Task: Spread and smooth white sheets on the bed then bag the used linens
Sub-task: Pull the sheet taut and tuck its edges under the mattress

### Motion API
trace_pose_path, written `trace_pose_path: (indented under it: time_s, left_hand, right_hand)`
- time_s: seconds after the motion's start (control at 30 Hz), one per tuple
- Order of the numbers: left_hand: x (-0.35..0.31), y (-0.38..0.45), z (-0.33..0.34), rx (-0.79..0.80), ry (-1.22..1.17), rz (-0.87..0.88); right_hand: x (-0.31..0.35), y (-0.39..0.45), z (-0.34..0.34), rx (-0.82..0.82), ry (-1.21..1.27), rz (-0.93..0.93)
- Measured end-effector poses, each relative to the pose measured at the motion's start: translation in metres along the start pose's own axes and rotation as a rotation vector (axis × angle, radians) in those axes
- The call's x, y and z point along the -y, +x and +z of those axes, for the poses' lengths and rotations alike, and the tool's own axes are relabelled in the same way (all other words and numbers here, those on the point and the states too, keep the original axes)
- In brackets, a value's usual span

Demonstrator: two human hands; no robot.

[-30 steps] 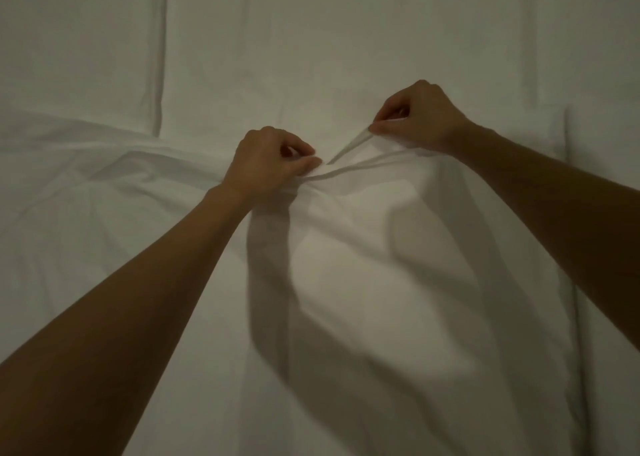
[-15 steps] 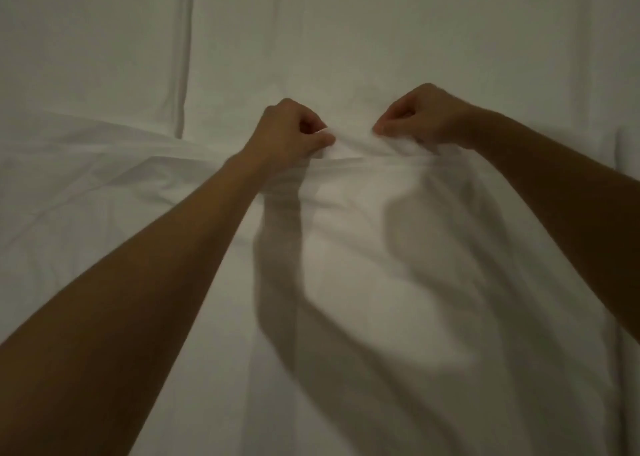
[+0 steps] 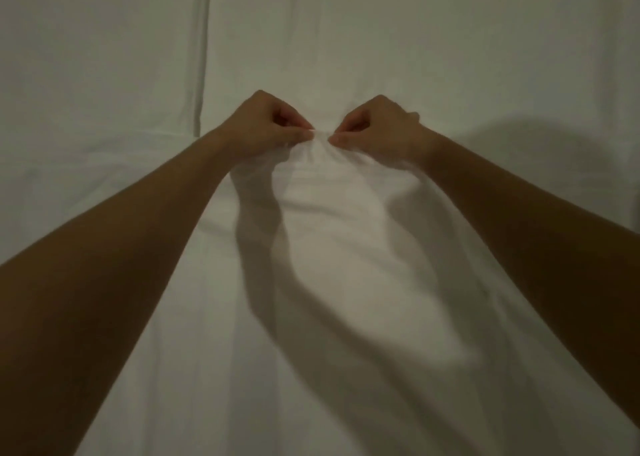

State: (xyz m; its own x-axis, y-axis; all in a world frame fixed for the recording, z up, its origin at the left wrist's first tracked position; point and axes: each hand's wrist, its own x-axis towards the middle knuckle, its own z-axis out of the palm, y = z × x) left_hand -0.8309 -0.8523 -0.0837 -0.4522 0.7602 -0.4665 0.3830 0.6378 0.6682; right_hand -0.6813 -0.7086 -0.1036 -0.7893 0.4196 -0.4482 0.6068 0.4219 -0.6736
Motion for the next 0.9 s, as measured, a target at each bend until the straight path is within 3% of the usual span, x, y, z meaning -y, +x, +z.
trace_pose_path:
  time_s: [0.13,0.2,0.33,0.4,0.47,0.53,0.57,0.63,0.7,0.77,0.83,0.9]
  left_hand:
    - [0.021,-0.005,-0.03,0.125,0.18,-0.101]
    - [0.035,-0.01,-0.052,0.115,0.276,-0.166]
    - [0.054,-0.015,-0.076,-0.219,0.418,-0.154]
    - [0.057,-0.027,-0.074,-0.393,0.339,-0.071]
    - [0.063,-0.038,-0.068,-0.307,0.334,-0.07]
    - [0.071,-0.046,-0.064,-0.119,0.546,-0.188]
    - [0.075,-0.046,-0.068,-0.114,0.624,-0.229]
    - [0.079,-0.044,-0.082,-0.292,0.617,-0.249]
    - [0.079,-0.046,-0.094,-0.607,0.481,-0.193]
    - [0.07,-0.06,-0.08,-0.727,0.409,-0.135]
    - [0.061,-0.089,-0.03,-0.666,0.547,-0.072]
    - [0.065,-0.129,0.039,-0.452,0.664,0.077]
  right_hand:
    - [0.011,0.014,0.016,0.024,-0.05,0.022]
    - [0.008,0.018,0.017,0.01,-0.048,0.046]
    - [0.008,0.019,0.022,-0.017,-0.085,0.079]
    - [0.01,0.018,0.023,-0.021,-0.101,0.09]
    - [0.011,0.016,0.021,-0.036,-0.101,0.101]
    - [0.013,0.012,0.021,-0.063,-0.069,0.105]
    - [0.014,0.009,0.02,-0.093,-0.047,0.1]
    - [0.018,0.002,0.024,-0.182,-0.048,0.093]
    - [0.024,-0.005,0.034,-0.317,-0.163,0.061]
    - [0.033,-0.023,0.05,-0.48,-0.268,-0.032]
    - [0.038,-0.053,0.069,-0.6,-0.234,-0.095]
    - [0.03,-0.09,0.095,-0.555,-0.229,-0.04]
